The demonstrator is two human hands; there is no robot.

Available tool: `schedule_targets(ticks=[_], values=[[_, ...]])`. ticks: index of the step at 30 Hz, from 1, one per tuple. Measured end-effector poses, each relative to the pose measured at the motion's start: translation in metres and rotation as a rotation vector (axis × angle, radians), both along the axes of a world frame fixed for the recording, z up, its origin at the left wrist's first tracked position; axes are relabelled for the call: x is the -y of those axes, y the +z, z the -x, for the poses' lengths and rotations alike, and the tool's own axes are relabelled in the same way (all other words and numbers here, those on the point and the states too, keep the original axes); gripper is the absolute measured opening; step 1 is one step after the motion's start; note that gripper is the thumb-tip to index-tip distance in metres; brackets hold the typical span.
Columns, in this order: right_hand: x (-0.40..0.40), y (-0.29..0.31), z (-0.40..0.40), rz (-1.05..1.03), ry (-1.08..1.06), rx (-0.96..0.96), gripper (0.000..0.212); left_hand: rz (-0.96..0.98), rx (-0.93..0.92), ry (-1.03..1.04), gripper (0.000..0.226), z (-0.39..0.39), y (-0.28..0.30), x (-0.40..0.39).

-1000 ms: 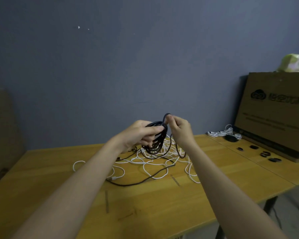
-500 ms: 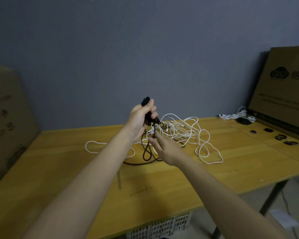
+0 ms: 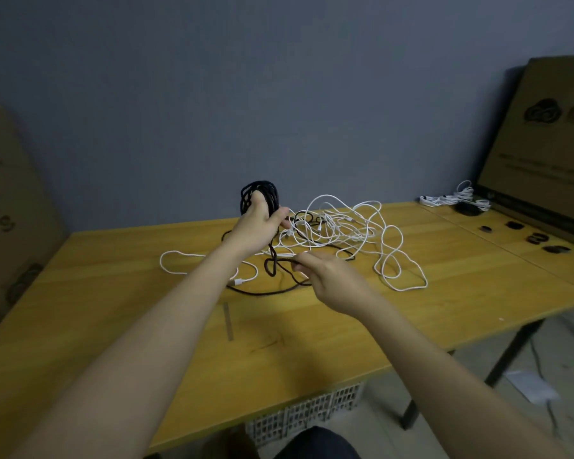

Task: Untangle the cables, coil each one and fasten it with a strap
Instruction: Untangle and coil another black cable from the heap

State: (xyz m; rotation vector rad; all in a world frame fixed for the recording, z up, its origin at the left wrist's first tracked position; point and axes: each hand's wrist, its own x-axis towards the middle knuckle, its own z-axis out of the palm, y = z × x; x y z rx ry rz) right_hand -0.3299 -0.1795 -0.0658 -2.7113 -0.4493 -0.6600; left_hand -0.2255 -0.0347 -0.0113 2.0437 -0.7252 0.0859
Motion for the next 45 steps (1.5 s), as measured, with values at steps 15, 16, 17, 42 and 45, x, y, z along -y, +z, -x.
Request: schedule_targets(ticks=[15,16,17,42,45], values=[[0.031,-0.002,0.006,-0.788,-0.172,0.035,0.026,-0.264,-0.094,-0.314,0.033,0.003,-0.007,-0.014],[0.032,-0.001,0.005,-0.835,-0.207,0.028,0.027,-0.271,-0.121,-0.355,0.038,0.005,-0.008,-0.015],[0.034,0.0,0.004,-0.873,-0.238,0.014,0.026,-0.273,-0.137,-0.387,0.042,0.008,-0.007,-0.016],[-0.017,-0.02,-0.008,-0.725,0.034,0.194,0.012,0.077,-0.009,-0.166,0.026,0.045,-0.02,-0.006],[-0.019,-0.021,-0.006,-0.864,0.077,0.127,0.005,0.083,-0.03,-0.163,0.034,0.046,-0.02,-0.006]])
